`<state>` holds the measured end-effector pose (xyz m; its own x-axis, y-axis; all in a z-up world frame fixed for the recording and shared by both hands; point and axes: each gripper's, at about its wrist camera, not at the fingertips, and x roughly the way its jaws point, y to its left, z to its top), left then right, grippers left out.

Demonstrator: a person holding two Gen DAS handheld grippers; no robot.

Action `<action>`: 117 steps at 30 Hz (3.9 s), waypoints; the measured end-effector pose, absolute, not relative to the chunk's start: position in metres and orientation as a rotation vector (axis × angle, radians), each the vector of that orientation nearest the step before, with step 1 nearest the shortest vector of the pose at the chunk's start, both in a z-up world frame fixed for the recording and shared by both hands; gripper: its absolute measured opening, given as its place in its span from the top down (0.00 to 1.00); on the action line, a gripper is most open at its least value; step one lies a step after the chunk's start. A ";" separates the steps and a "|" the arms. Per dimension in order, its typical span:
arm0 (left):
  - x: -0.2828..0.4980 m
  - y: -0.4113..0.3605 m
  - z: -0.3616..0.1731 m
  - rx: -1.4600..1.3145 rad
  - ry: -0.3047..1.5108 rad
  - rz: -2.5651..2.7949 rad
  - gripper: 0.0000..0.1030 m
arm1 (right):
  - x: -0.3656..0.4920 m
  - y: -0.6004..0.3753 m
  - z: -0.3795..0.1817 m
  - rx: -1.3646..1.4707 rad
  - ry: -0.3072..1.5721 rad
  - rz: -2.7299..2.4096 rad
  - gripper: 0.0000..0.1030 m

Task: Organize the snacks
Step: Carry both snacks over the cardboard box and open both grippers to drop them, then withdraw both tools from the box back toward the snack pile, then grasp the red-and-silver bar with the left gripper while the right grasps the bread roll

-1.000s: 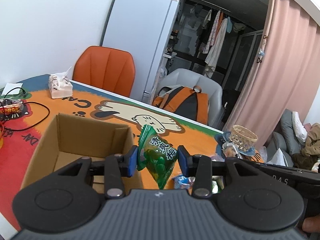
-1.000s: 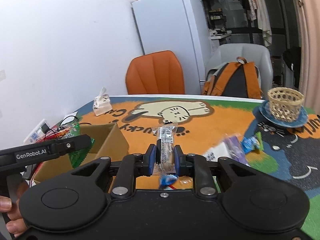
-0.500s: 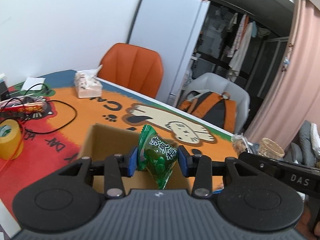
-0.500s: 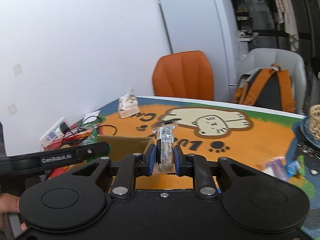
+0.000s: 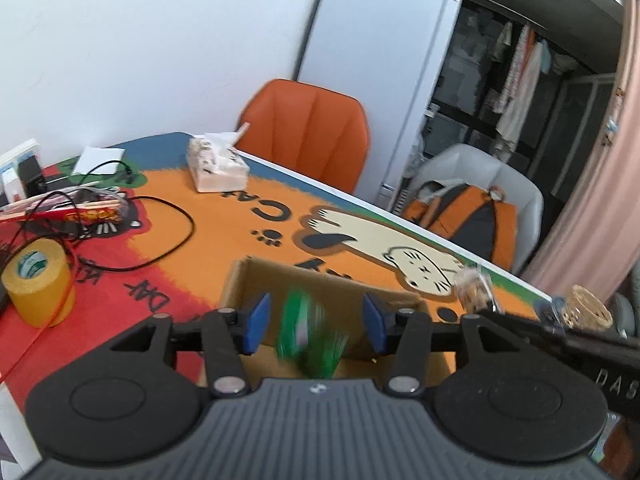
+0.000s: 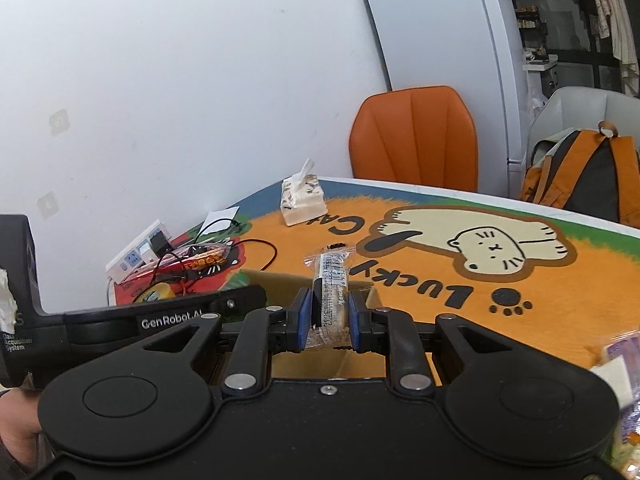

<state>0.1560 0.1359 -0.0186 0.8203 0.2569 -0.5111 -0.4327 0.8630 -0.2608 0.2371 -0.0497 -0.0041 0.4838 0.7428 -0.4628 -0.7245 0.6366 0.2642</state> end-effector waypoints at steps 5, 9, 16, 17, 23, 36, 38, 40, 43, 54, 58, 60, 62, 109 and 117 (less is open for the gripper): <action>0.151 0.145 -0.021 -0.413 0.493 0.396 0.48 | 0.238 -0.041 -0.007 0.031 0.594 0.905 0.80; 0.144 0.145 -0.018 -0.406 0.503 0.404 0.46 | 0.239 -0.034 -0.007 0.054 0.597 0.927 0.80; 0.133 0.140 -0.010 -0.386 0.486 0.428 0.24 | 0.245 -0.040 -0.010 0.102 0.626 0.903 0.67; 0.133 0.140 -0.010 -0.386 0.485 0.432 0.23 | 0.245 -0.044 -0.010 0.103 0.629 0.895 0.67; 0.130 0.133 -0.009 -0.442 0.454 0.421 0.15 | 0.247 -0.074 -0.010 0.137 0.645 0.843 0.56; 0.128 0.097 -0.006 -0.386 0.544 0.341 0.11 | 0.235 -0.133 -0.007 0.147 0.665 0.757 0.16; 0.128 0.092 -0.007 -0.381 0.577 0.333 0.11 | 0.233 -0.140 -0.008 0.146 0.665 0.750 0.12; 0.127 0.088 -0.009 -0.392 0.592 0.319 0.11 | 0.231 -0.145 -0.008 0.138 0.666 0.738 0.09; 0.126 0.081 -0.010 -0.392 0.603 0.303 0.11 | 0.229 -0.154 -0.009 0.138 0.673 0.727 0.07; 0.131 0.040 -0.011 -0.331 0.601 0.194 0.11 | 0.220 -0.191 -0.008 0.110 0.656 0.679 0.02; 0.134 0.027 -0.016 -0.326 0.615 0.142 0.11 | 0.217 -0.209 -0.012 0.116 0.659 0.656 0.02; 0.135 0.020 -0.017 -0.314 0.615 0.119 0.11 | 0.215 -0.219 -0.013 0.136 0.660 0.655 0.02; 0.136 0.014 -0.018 -0.306 0.616 0.102 0.11 | 0.213 -0.227 -0.014 0.137 0.655 0.638 0.02; 0.210 -0.049 -0.102 -0.283 0.742 0.008 0.40 | 0.254 -0.249 -0.089 0.166 0.799 0.455 0.19; 0.216 -0.050 -0.116 -0.277 0.759 0.016 0.40 | 0.263 -0.240 -0.102 0.157 0.841 0.448 0.19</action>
<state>0.2163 -0.0497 -0.1165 0.7269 -0.0854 -0.6814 -0.1137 0.9636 -0.2421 0.2629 -0.2405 -0.1015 0.5801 0.4424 -0.6839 -0.3206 0.8959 0.3076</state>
